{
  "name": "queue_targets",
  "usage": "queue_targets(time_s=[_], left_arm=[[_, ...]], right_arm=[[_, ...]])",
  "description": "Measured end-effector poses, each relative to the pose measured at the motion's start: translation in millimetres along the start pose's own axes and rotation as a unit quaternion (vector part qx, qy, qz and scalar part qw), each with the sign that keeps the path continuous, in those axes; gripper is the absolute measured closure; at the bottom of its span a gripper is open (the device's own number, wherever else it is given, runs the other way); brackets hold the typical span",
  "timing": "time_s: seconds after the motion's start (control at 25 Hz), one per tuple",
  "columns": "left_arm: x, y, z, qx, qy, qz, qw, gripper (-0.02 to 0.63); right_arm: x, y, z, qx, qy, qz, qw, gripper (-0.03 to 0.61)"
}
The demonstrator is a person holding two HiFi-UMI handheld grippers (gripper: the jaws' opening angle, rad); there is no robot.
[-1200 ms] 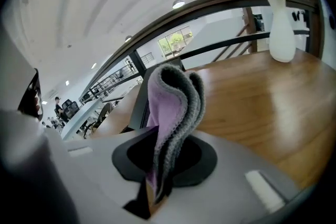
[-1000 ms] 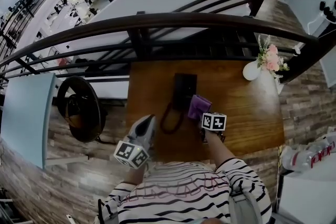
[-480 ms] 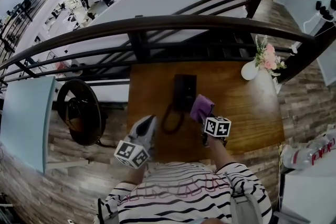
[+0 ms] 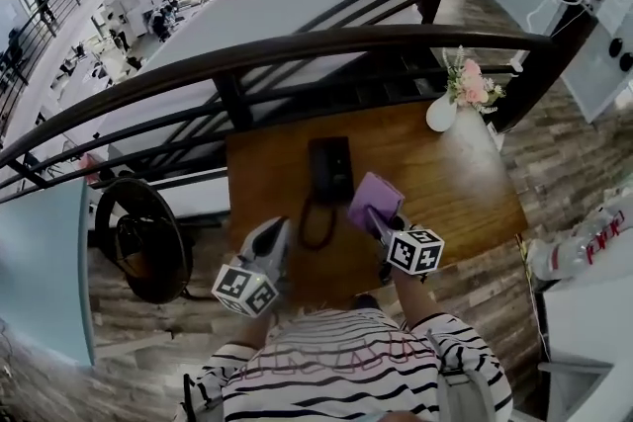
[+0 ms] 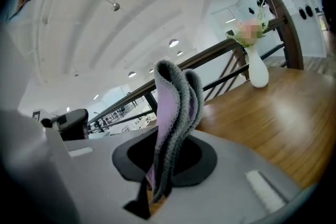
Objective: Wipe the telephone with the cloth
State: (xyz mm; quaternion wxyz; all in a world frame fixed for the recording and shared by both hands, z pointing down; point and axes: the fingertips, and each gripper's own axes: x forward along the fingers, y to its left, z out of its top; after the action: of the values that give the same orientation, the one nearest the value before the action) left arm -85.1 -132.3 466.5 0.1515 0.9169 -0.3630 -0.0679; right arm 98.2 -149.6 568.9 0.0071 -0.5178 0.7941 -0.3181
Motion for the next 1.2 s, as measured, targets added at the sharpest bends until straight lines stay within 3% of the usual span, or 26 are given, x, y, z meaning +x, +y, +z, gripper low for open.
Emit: queue_targets(time_s=[0.52, 1.2], left_arm=[[-42, -1, -7, -0.001, 0.024, -0.063, 0.9977, 0.614], [-54, -19, -25, 0.001, 0.044, -0.090, 0.9950, 0.614]], right_arm=[[-64, 74, -29, -0.011, -0.064, -0.026, 0.998, 0.529], [-108, 96, -44, 0.004, -0.112, -0.036, 0.993, 0.529]])
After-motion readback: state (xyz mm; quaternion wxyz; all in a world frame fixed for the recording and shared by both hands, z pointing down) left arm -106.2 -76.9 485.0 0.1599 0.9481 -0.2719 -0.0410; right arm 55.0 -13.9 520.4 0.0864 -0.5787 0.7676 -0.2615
